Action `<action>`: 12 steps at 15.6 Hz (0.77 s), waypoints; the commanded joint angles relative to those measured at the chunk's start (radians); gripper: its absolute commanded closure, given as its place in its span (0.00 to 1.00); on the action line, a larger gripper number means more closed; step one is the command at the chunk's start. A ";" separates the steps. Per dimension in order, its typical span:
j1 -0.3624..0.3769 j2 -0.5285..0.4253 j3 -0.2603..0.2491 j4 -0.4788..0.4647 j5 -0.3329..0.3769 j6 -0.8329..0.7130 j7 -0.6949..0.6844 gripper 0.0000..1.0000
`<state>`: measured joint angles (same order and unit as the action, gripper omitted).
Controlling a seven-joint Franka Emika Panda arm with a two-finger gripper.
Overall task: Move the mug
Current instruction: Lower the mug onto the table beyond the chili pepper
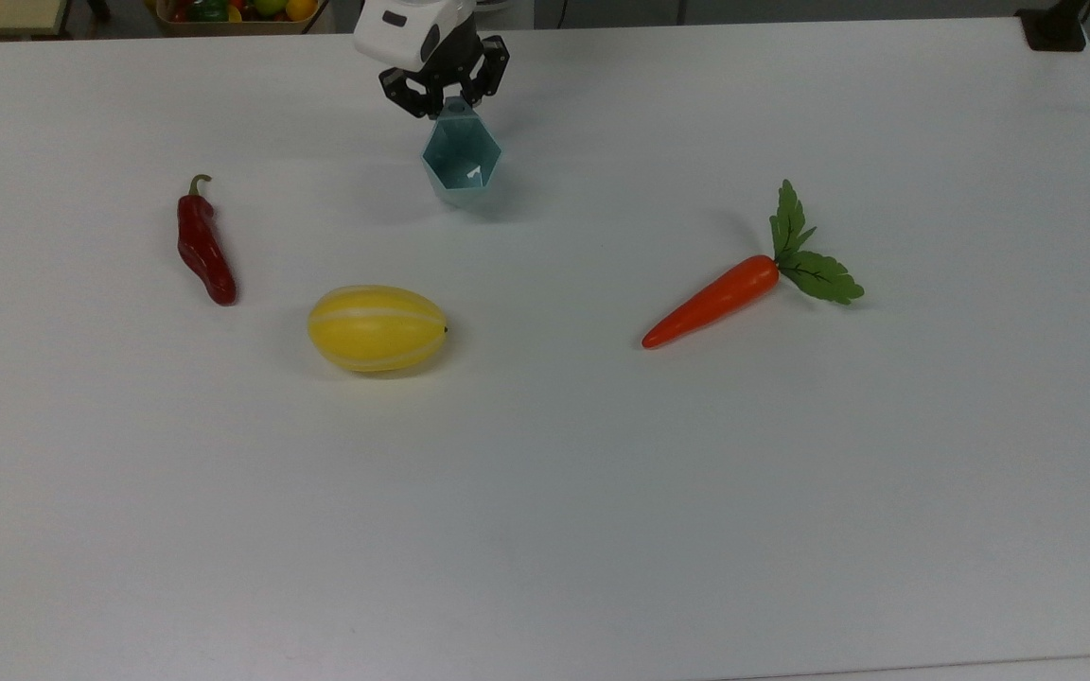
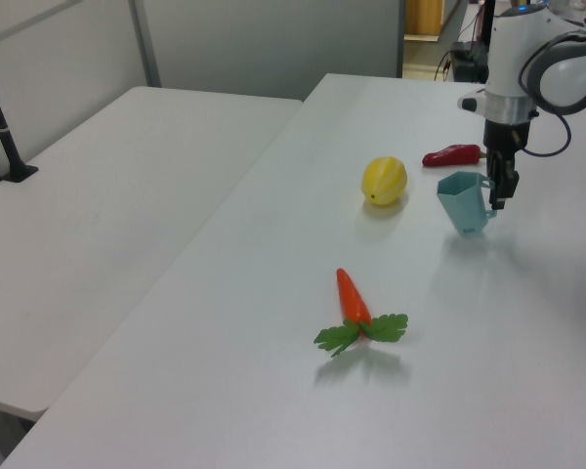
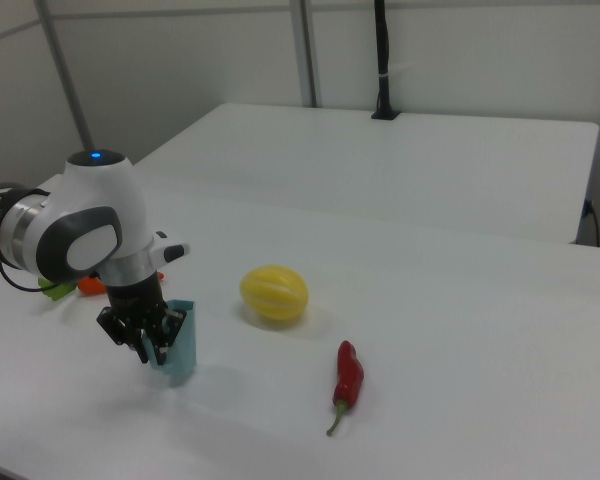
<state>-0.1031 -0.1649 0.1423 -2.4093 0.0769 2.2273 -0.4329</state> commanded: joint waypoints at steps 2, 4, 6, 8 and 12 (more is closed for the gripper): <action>-0.007 0.016 -0.009 -0.025 0.014 0.054 -0.033 0.98; -0.009 0.018 -0.009 -0.025 0.014 0.045 -0.026 0.84; -0.009 0.016 -0.009 -0.025 0.014 0.041 -0.018 0.72; -0.009 0.016 -0.009 -0.024 0.014 0.038 -0.017 0.56; -0.012 0.015 -0.009 -0.019 0.015 0.023 0.013 0.30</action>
<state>-0.1151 -0.1403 0.1417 -2.4192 0.0769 2.2518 -0.4315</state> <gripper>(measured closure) 0.423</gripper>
